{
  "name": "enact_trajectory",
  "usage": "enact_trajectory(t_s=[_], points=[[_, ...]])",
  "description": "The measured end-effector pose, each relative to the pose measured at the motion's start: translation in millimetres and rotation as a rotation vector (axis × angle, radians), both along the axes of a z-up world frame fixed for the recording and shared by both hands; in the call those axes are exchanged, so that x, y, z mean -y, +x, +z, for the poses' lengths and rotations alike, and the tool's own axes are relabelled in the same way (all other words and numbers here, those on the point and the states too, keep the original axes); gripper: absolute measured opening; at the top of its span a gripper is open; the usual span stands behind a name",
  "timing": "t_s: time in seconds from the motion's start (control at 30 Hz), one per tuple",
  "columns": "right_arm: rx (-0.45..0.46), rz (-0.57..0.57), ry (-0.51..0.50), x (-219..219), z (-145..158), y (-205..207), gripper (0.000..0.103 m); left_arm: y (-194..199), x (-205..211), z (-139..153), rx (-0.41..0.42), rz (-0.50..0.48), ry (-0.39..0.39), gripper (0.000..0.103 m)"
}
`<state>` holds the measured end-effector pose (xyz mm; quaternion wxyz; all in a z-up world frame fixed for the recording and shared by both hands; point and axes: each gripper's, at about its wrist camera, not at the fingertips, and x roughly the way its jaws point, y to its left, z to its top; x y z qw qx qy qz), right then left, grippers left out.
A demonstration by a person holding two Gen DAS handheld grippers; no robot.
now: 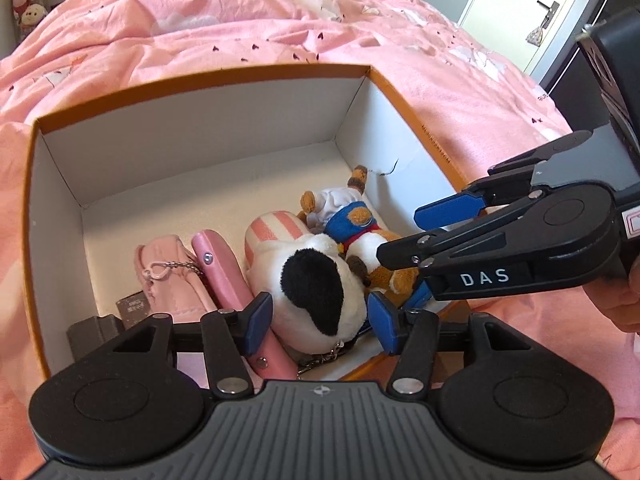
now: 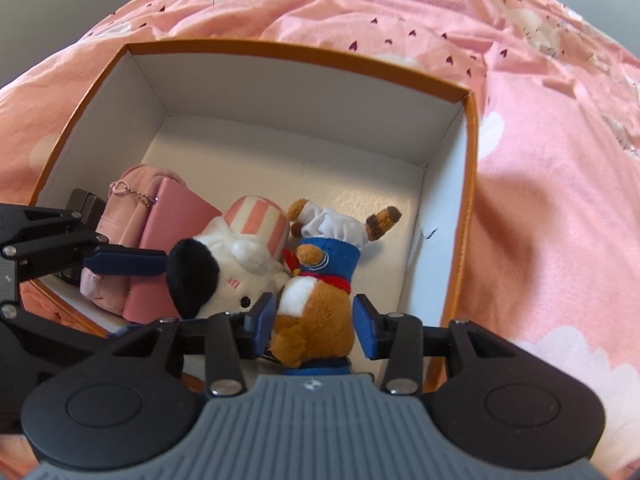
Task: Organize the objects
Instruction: 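Withdraw both grippers from the box toward the orange ball and yellow tape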
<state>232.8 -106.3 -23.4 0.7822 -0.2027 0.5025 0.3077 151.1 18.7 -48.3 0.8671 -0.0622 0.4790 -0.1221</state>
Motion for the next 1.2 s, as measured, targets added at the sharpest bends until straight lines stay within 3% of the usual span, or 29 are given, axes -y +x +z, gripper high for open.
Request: enact_trajectory(t_s=[0.17, 0.33, 0.5, 0.73, 0.87, 1.2], points=[[0.036, -0.028, 0.108, -4.5, 9.1, -11.8, 0.045, -19.2, -5.3, 23.6, 0.050, 0.009, -0.025, 0.063], [0.072, -0.049, 0.253, 19.9, 36.6, -43.4, 0.046, -43.7, -11.2, 48.6, 0.094, -0.010, -0.078, 0.062], [0.037, -0.062, 0.310, 33.1, 44.5, -73.3, 0.046, -61.7, -16.5, 54.2, 0.039, -0.035, -0.129, 0.062], [0.005, -0.113, 0.179, 30.9, 15.7, -102.8, 0.050, -82.9, -6.4, 23.8, -0.113, -0.106, -0.063, 0.061], [-0.068, -0.124, 0.159, 31.2, -1.6, -113.0, 0.050, -85.2, -0.5, -5.1, -0.203, -0.131, -0.077, 0.061], [-0.122, -0.124, 0.126, 30.9, -22.6, -120.2, 0.049, -79.1, 22.0, -60.4, -0.349, -0.163, -0.041, 0.058]])
